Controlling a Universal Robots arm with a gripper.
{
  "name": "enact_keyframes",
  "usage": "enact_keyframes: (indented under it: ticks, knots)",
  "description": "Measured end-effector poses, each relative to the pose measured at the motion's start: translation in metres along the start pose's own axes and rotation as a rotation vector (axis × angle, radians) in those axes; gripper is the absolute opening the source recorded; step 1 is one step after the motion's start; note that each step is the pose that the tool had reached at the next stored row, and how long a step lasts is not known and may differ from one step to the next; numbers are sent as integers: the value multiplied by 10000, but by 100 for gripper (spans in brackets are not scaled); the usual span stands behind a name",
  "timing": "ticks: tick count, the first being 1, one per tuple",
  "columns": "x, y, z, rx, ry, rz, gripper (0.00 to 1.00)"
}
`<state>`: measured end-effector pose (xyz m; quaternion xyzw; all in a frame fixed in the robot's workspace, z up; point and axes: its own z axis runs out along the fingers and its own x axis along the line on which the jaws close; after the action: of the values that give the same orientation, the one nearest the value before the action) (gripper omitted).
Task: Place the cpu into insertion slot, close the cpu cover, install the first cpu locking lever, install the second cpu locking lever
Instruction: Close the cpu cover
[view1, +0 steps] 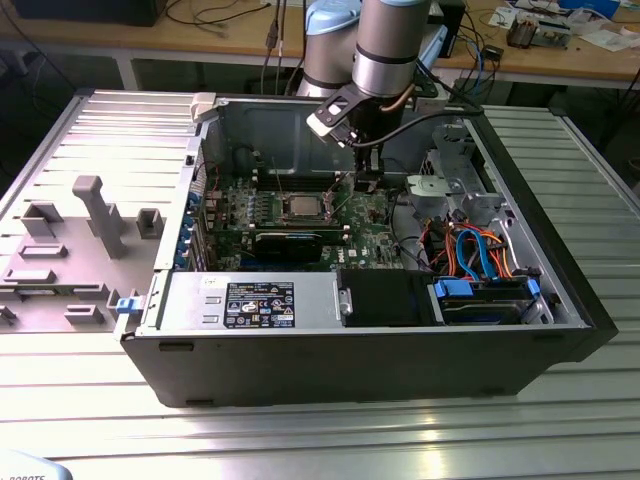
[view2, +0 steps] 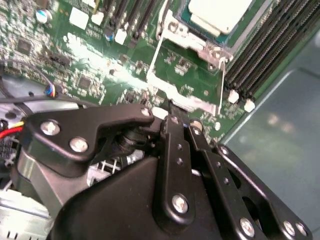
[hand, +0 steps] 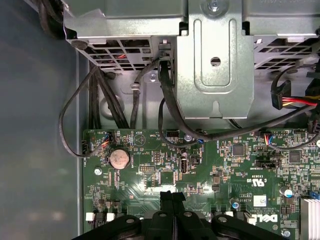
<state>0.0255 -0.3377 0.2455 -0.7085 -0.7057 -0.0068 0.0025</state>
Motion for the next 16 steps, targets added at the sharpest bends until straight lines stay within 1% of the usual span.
enact_keyframes:
  ticks: [3,6,7,10,16]
  knots:
    - [0,-9,1,-1,1,1,11]
    - [0,-42,1,-1,1,1,11]
    - [0,-63,0,0,0,0,11]
    - [0,-88,0,-1,1,1,11]
    - [-1,-112,0,-1,1,1,11]
